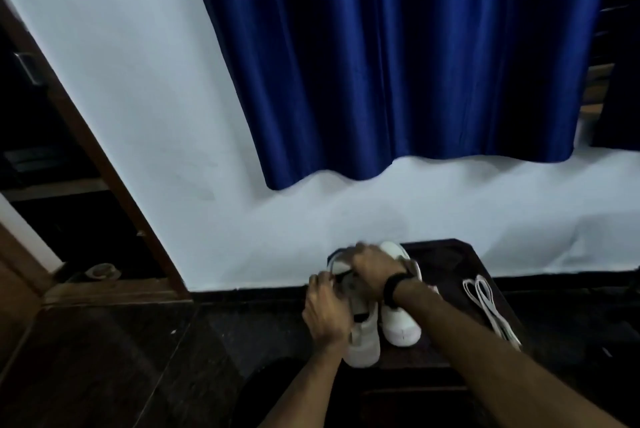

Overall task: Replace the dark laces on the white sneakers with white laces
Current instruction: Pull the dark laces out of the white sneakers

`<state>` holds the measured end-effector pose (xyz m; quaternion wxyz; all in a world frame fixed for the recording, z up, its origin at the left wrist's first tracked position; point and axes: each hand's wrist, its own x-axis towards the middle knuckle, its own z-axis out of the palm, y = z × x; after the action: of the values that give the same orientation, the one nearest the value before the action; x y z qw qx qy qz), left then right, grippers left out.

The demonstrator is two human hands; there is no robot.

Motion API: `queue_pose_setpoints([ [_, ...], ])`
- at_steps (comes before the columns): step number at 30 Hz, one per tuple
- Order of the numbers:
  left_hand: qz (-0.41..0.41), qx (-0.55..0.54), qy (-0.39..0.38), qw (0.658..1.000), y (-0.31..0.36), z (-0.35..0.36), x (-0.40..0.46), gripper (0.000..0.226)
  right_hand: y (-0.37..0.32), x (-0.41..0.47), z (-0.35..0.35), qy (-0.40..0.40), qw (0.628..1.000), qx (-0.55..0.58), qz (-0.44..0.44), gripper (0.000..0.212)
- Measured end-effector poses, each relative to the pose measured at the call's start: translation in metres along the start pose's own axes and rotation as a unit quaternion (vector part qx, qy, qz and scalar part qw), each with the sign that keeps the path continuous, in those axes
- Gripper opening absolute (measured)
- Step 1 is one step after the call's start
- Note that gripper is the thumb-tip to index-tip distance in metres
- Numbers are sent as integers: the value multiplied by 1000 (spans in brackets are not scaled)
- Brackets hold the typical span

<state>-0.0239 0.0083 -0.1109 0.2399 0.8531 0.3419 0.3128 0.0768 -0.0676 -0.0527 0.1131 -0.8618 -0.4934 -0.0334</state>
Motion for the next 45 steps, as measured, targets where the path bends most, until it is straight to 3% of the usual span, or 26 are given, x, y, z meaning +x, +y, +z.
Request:
queue_pose_setpoints([
  [3, 1, 0, -9, 1000, 2, -2, 2, 15, -19, 8, 7, -32, 998, -60, 10, 26],
  [6, -9, 1, -12, 1000, 3, -6, 2, 16, -14, 11, 3, 7, 998, 25, 59, 20],
  [8, -9, -7, -6, 1000, 2, -6, 1, 24, -2, 12, -5, 106, 983, 106, 110, 18],
  [10, -12, -16, -1, 1000, 3, -5, 1, 31, 18, 11, -21, 244, 934, 172, 199, 22],
  [12, -16, -20, 2, 1000, 5, -5, 0, 31, 42, 5, -37, 322, 882, 206, 274, 24],
  [13, -16, -20, 3, 1000, 5, -4, 0, 29, 50, 2, -42, 324, 880, 206, 281, 23],
  [15, -11, -19, 4, 1000, 5, -4, 1, 27, 53, 0, -42, 277, 913, 194, 230, 17],
  [19, 0, -21, 13, 1000, 5, -4, 0, 28, 19, -4, -20, 58, 993, 81, 70, 22],
  [22, 12, -23, 28, 999, 3, -6, -1, 25, -8, -1, 2, -37, 997, -30, 58, 30],
  [25, 9, -34, 28, 999, 2, -7, -1, 25, -13, 3, 11, 11, 995, -75, 62, 27],
  [27, 5, -38, 28, 999, 3, -7, -1, 27, -7, 2, -2, 114, 988, 23, 105, 23],
  [29, 2, -33, 23, 999, 2, -6, 0, 30, 10, 1, -25, 248, 926, 181, 219, 21],
  [30, 2, -24, 18, 1000, 3, -4, 0, 30, 21, -1, -37, 279, 892, 229, 272, 19],
  [32, 28, 18, 6, 999, 3, -2, 3, 32, 40, -3, -53, 258, 877, 237, 328, 19],
  [35, 127, 131, -45, 982, 2, 1, 15, 41, 44, -12, -52, 165, 910, 202, 324, 42],
  [37, 178, 187, -108, 960, 8, 0, 27, 36, 33, -20, -38, 167, 925, 186, 287, 54],
  [40, 211, 231, -138, 940, 17, -2, 42, 22, 3, -30, -21, 176, 945, 171, 217, 32],
  [43, 188, 244, -147, 940, 21, -3, 52, 21, -18, -39, -8, 81, 973, 71, 205, 23],
  [45, 156, 138, -130, 969, 15, 1, 54, 15, -19, -45, 3, 110, 969, 46, 215, 20],
])
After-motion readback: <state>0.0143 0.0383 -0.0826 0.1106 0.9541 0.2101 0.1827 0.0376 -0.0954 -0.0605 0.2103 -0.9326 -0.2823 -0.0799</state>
